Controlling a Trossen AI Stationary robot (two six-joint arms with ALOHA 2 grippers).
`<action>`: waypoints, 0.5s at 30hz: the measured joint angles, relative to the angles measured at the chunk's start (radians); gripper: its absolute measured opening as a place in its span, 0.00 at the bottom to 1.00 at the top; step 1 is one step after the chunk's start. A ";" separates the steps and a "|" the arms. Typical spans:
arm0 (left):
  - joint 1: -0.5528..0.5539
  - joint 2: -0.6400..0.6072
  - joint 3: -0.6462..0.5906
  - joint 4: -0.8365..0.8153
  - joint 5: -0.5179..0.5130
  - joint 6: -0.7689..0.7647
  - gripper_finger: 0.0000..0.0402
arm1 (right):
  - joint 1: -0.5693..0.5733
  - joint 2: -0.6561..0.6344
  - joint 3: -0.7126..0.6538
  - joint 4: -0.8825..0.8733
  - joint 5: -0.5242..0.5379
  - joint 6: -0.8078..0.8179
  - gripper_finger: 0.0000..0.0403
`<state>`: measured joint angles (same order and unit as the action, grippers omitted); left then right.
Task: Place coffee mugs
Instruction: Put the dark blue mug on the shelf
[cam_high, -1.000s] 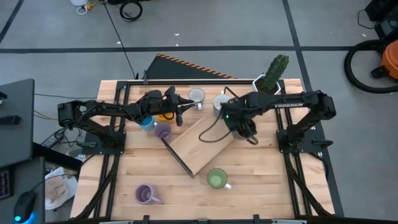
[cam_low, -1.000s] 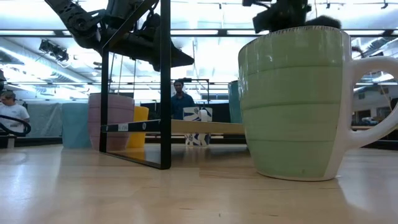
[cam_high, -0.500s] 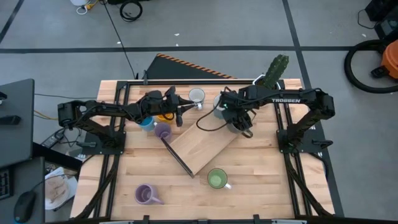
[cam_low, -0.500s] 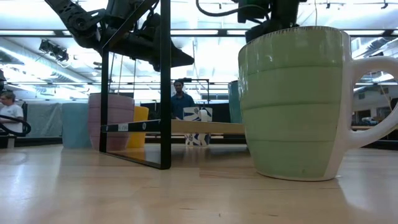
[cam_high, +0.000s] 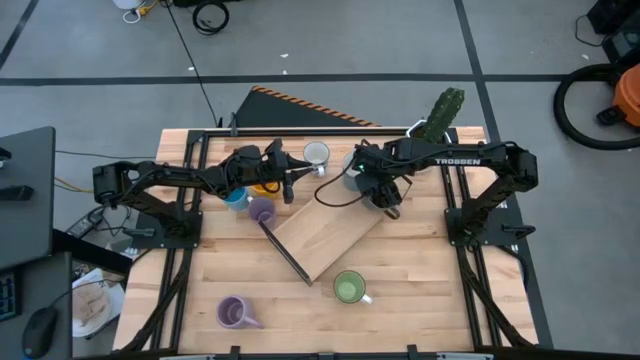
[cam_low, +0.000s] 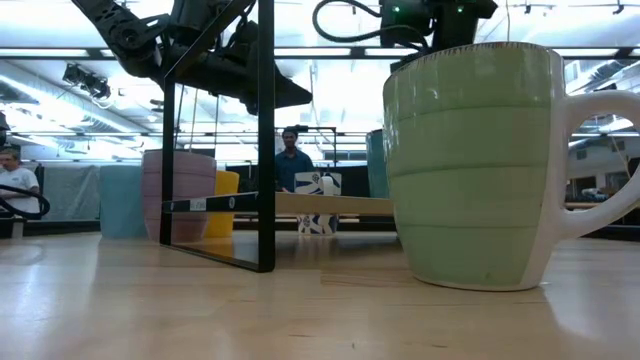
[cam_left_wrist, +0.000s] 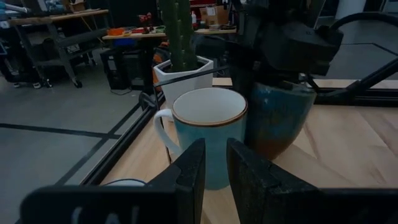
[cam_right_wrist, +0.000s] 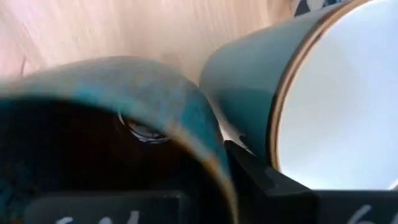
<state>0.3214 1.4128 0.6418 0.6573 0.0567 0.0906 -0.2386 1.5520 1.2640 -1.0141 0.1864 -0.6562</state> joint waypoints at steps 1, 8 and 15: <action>0.000 0.000 0.000 0.002 0.000 0.000 0.18 | -0.004 0.000 0.000 0.001 0.000 0.001 0.18; 0.000 0.000 0.000 0.003 0.000 0.000 0.18 | -0.030 0.000 0.000 0.011 0.006 0.002 0.30; 0.000 0.000 0.000 0.002 0.000 0.000 0.18 | -0.024 -0.001 0.000 0.000 0.004 0.003 0.36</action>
<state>0.3214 1.4124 0.6418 0.6594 0.0566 0.0906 -0.2623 1.5513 1.2640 -1.0138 0.1905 -0.6536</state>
